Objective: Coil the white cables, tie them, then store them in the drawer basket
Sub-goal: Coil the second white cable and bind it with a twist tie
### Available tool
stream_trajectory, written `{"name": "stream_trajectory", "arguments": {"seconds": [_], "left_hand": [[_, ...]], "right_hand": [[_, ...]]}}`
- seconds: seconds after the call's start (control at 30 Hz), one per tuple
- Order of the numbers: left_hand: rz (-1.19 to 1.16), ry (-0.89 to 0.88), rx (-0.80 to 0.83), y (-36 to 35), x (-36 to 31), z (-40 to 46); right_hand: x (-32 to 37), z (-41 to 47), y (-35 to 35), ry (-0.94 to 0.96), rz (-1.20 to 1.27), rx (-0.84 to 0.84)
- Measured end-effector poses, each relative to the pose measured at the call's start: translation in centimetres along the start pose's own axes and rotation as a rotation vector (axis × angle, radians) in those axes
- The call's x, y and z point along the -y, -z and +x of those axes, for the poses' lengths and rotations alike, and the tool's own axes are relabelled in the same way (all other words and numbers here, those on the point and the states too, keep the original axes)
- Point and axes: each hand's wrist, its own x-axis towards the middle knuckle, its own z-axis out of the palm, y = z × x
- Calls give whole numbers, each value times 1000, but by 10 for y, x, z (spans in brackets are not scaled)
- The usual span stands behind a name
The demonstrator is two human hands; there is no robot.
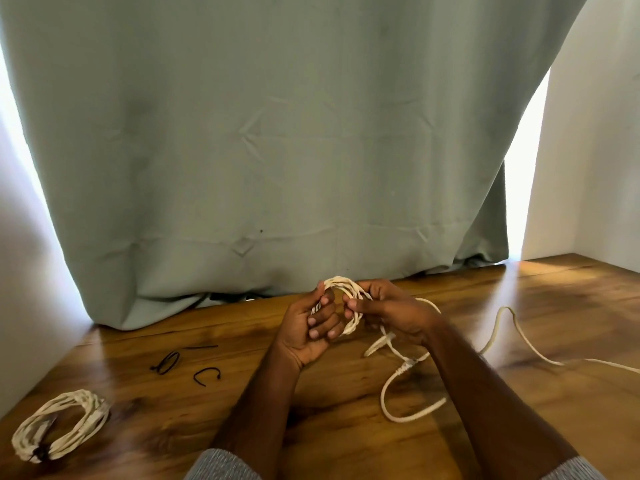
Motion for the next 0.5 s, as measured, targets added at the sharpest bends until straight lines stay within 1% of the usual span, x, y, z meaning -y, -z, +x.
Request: {"name": "stream_trajectory", "arguments": {"seconds": [0.13,0.23,0.3,0.37,0.5], "left_hand": [[-11,-11,-56,10,3,0],[44,-20,-77,4,6,-1],[80,-30,-92,-1,6,0],[90,-28,-88,-3,7,1],[54,2,-63,-1,4,1]], "right_hand": [[-1,5,-9,-15,-31,-78],[4,11,-21,-34,-54,-182],[4,15,-28,17,-138,-261],[0,19,-31,113,-205,-323],[-6,27,-32,191,-245,-380]]}}
